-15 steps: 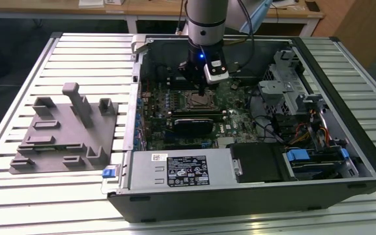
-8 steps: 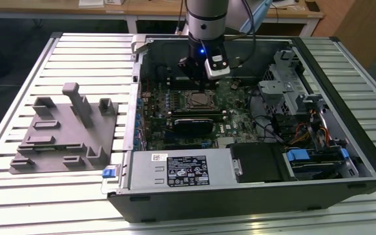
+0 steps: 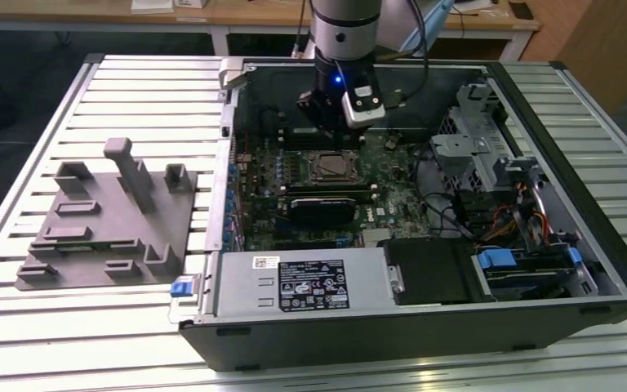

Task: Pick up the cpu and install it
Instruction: 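Install the second cpu locking lever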

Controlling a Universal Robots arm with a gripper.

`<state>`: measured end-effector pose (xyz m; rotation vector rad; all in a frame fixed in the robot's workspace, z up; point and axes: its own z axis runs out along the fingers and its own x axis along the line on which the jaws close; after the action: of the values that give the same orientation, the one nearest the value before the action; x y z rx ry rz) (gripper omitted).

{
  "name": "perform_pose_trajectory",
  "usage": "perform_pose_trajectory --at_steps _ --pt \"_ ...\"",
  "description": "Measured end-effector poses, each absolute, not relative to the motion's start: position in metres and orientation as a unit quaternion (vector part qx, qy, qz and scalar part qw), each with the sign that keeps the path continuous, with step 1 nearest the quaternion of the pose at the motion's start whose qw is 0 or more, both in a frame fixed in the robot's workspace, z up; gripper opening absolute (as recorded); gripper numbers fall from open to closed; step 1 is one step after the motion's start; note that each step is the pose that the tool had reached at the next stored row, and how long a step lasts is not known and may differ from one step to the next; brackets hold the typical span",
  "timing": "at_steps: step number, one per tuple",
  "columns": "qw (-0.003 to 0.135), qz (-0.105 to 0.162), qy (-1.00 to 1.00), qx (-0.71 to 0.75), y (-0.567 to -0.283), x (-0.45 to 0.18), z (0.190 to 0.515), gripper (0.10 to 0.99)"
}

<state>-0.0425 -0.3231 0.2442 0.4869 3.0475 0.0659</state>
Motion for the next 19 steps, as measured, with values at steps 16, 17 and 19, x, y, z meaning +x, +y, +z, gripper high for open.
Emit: perform_pose_trajectory --at_steps 16,17,19 --pt "0.027 0.021 0.987 0.158 -0.350 -0.043 0.244 0.106" --pt "0.027 0.021 0.987 0.158 -0.352 -0.043 0.244 0.106" --pt "0.027 0.021 0.987 0.158 -0.354 -0.043 0.244 0.106"
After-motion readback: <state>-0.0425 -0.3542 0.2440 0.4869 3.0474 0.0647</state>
